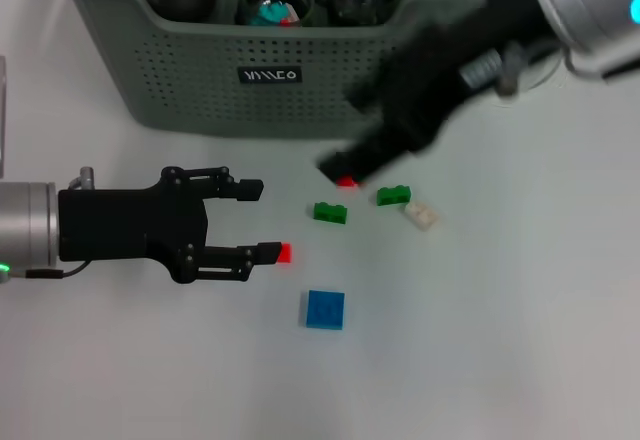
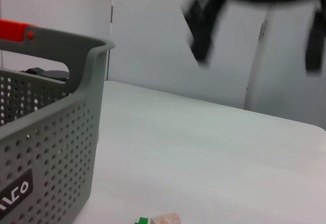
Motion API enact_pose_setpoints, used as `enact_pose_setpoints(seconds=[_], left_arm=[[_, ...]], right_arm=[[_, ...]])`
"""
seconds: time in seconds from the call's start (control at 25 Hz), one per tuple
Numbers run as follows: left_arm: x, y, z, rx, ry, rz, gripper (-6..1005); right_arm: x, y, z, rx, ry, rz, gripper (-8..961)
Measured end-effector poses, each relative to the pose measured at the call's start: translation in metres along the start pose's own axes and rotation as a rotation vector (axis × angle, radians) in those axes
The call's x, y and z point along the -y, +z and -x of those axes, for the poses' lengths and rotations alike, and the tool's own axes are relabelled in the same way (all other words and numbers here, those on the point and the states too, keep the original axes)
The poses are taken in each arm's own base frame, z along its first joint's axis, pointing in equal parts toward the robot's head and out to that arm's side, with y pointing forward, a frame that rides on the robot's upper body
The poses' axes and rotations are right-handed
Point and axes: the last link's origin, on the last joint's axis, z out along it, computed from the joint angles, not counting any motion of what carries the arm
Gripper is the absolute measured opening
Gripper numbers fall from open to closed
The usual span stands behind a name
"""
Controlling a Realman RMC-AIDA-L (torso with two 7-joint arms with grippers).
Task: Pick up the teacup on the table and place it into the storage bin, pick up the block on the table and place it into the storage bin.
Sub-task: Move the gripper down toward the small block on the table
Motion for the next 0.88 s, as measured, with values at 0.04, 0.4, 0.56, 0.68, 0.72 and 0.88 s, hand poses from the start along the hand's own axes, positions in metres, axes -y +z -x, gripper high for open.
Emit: enact_pose_setpoints(seconds=[0.04,0.4,0.56,0.68,0.72,0.88], left_arm=[[0.000,0.000,0.000,0.000,0.001,0.000,766],[0.001,0.001,-0.002,0.002,0.010,0.001,766],[0.001,0.001,-0.002,0.004,0.019,0.003,766],[0.001,0.001,-0.001,0.004,0.020,0.004,766],[0.001,0.001,-0.001,0.004,0.019,0.005,766],[-0.001,0.001,0.000,0.002,0.015,0.005,766]], right_arm=[[0.001,0.003,-0.008,-0.038,0.039,-0.003,877],[0.025,0.038,-0.049,-0.392,0.315,-0.165,874],[0.040,0.060,-0.054,-0.471,0.363,-0.230,872],[0.051,0.077,-0.058,-0.504,0.388,-0.257,871],[0.054,0.082,-0.059,-0.507,0.390,-0.264,871],[0.062,0.097,-0.060,-0.514,0.378,-0.300,869]])
